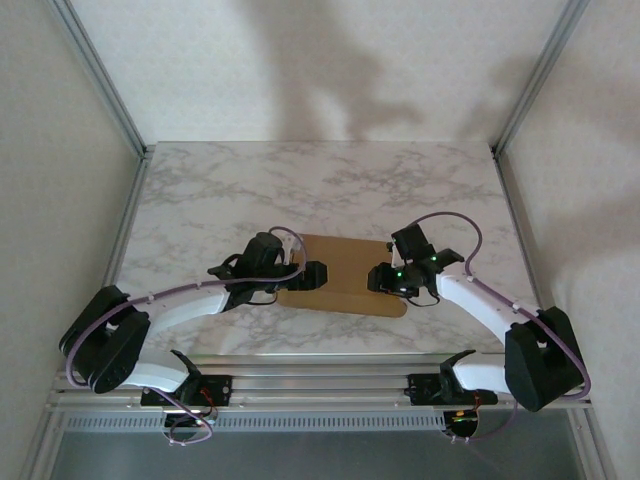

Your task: Fold the paper box

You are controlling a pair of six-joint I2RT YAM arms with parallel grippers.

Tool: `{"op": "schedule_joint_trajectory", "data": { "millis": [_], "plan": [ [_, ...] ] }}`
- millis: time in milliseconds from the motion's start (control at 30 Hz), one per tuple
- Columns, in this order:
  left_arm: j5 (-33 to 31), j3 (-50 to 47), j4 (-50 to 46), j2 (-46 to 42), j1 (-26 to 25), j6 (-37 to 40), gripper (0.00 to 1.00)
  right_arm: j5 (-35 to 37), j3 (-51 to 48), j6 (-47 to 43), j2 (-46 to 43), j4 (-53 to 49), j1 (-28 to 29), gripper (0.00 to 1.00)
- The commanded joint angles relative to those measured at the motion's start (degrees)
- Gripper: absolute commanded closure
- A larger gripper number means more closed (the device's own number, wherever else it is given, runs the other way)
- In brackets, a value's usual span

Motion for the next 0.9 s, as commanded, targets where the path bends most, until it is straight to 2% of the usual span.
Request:
{"op": "schedule_joint_trajectory", "data": {
  "millis": [0,67,267,433,500,633,867],
  "plan": [
    [0.14,-0.45,-1.66,1.98,0.27,-1.26,0.01,0.72,-1.46,-0.28,0.85,-0.50,-0.17,0.51],
    [-0.14,0.08,-2.22,1.35,0.27,-1.25,0.01,1.09,-0.65,-0.45,0.29,-1.07,-0.25,0.51],
    [-3.13,2.25,-3.10,-3.94,0.99,-1.39,0.01,-0.20,1.33,-1.28,-3.21,-1.63,-2.42,0.39],
    [-6.17,3.97,-7.63,-6.07,4.72,1.38,0.01,-1.14,2.68,-3.53,-4.13,-4.01,-6.31,0.10],
    [-7.33,4.47,-9.23,-5.81,6.03,2.45,0.01,-1.06,3.02,-4.16,-4.26,-4.71,-7.25,0.02],
    [-6.47,5.14,-9.19,-2.77,7.76,3.38,0.01,-2.94,3.07,-4.62,-3.43,-4.34,-9.00,0.01],
    [-3.81,7.52,-7.17,4.04,7.88,4.41,0.01,-6.76,3.42,-5.53,0.37,-0.45,-10.21,0.01]
  ]
}}
